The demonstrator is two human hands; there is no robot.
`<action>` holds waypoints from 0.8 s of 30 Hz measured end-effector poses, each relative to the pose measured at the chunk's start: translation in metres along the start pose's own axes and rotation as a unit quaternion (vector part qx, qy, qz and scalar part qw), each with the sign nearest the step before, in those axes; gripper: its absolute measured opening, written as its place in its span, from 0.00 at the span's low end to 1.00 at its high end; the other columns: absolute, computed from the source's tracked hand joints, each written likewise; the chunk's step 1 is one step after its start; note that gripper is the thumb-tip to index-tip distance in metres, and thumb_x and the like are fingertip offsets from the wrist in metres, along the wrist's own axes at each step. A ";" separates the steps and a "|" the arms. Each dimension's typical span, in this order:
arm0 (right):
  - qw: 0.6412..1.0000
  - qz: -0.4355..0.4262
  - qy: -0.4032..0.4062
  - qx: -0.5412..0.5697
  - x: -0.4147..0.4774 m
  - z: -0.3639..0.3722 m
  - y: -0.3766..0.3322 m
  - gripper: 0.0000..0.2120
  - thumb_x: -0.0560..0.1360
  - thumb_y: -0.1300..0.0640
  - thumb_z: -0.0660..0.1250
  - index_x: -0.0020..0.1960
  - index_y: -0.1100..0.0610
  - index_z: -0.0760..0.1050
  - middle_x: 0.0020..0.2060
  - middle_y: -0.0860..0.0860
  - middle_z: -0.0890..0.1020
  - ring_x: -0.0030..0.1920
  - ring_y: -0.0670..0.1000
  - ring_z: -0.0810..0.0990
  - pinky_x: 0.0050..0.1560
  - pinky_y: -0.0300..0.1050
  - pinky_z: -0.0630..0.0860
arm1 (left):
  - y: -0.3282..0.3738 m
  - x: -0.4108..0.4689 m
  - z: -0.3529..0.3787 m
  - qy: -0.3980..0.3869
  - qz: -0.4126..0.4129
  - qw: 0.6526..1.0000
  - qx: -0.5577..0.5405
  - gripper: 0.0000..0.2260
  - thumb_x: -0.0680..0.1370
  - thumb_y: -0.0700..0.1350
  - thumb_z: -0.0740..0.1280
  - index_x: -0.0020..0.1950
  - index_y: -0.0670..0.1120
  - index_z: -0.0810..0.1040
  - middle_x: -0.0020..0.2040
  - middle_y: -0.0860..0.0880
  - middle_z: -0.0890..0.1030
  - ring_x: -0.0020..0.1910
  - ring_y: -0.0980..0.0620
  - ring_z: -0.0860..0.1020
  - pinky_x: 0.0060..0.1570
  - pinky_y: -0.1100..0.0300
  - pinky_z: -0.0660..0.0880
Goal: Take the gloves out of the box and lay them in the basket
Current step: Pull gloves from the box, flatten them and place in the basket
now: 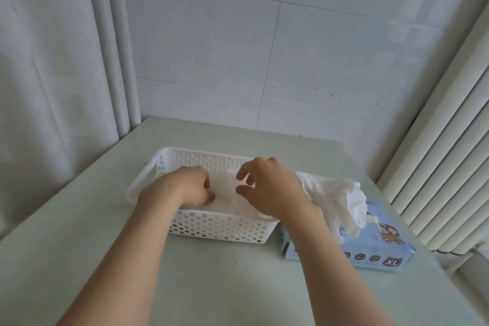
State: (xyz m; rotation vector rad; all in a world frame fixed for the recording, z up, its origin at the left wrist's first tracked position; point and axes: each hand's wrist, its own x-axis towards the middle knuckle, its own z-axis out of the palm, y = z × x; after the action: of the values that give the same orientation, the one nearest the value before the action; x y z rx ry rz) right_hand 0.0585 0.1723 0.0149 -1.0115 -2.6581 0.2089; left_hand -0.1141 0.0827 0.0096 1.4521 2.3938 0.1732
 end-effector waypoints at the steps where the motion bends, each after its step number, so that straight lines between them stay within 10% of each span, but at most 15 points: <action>1: 1.000 0.004 0.026 0.004 0.000 -0.003 0.000 0.10 0.81 0.49 0.70 0.61 0.46 0.82 0.51 0.46 0.85 0.52 0.53 0.83 0.46 0.47 0.80 | 0.000 0.002 0.001 0.026 0.007 1.000 -0.003 0.13 0.82 0.53 0.66 0.63 0.49 0.81 0.62 0.49 0.81 0.58 0.48 0.80 0.59 0.53 0.77; 10: 0.947 0.104 0.278 0.125 -0.035 -0.037 0.051 0.06 0.79 0.58 0.70 0.52 0.51 0.85 0.41 0.44 0.86 0.44 0.49 0.84 0.53 0.53 0.81 | 0.076 -0.013 0.019 0.233 0.240 0.925 -0.178 0.07 0.83 0.45 0.66 0.56 0.52 0.83 0.51 0.57 0.83 0.49 0.58 0.80 0.54 0.55 0.80; 18: 0.942 0.287 0.173 0.033 -0.072 -0.030 0.106 0.23 0.72 0.30 0.69 0.56 0.46 0.83 0.50 0.45 0.86 0.58 0.54 0.81 0.61 0.52 0.70 | 0.123 -0.025 0.054 0.239 0.326 0.909 -0.099 0.12 0.83 0.46 0.65 0.65 0.51 0.81 0.61 0.55 0.82 0.63 0.54 0.75 0.68 0.54 0.70; 24: 0.933 0.254 0.235 0.102 -0.081 -0.017 0.115 0.08 0.80 0.42 0.68 0.50 0.41 0.86 0.46 0.42 0.85 0.53 0.53 0.79 0.54 0.50 0.63 | 0.134 -0.033 0.066 0.228 0.340 0.910 -0.068 0.16 0.83 0.52 0.65 0.70 0.51 0.74 0.64 0.53 0.80 0.62 0.51 0.77 0.67 0.55 0.70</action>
State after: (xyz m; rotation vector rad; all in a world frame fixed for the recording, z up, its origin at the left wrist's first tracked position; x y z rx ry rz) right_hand 0.1940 0.2039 -0.0133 -1.4470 -1.8744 0.2982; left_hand 0.0349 0.1128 -0.0082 2.3147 1.9998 0.9142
